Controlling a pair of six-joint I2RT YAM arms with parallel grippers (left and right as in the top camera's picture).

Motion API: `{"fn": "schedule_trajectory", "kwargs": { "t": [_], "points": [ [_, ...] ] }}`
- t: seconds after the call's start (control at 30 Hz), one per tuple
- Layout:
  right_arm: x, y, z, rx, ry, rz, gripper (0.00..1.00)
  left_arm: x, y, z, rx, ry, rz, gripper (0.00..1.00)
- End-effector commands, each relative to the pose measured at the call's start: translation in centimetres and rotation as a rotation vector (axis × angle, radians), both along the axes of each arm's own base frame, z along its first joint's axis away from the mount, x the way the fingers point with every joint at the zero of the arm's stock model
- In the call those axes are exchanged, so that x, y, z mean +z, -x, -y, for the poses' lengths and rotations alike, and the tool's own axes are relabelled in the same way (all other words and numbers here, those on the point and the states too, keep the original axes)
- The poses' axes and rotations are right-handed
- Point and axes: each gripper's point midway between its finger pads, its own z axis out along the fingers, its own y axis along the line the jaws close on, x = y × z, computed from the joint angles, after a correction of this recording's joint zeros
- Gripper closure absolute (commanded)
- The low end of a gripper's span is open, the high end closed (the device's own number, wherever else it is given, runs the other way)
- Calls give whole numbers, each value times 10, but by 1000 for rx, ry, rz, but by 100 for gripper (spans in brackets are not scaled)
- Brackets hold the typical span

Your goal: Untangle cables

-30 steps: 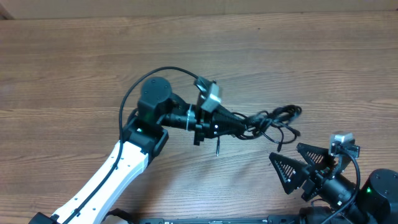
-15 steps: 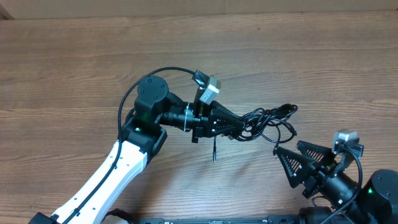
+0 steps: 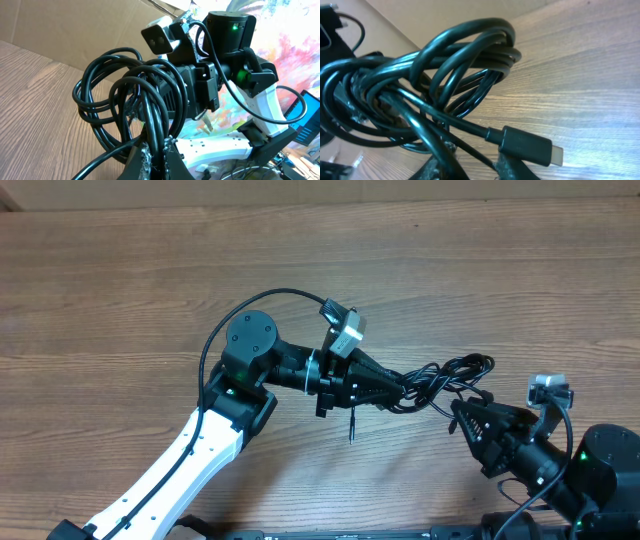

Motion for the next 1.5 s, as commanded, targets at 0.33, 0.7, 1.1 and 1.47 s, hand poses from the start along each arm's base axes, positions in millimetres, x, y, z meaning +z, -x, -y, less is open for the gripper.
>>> {"fn": "schedule_trajectory", "kwargs": {
  "t": [0.33,0.7,1.1,1.47],
  "points": [
    [-32,-2,34,-189,119,-109,88,15,6,-3,-17,21,34,96],
    [-50,1,67,-346,233,-173,87,14,4,-4,-10,19,32,96],
    [-37,15,11,-55,45,-170,44,15,-15,0,98,16,-21,96],
    [-18,10,-1,-4,-18,-102,38,12,-24,1,148,6,-46,96]
  ]
}}
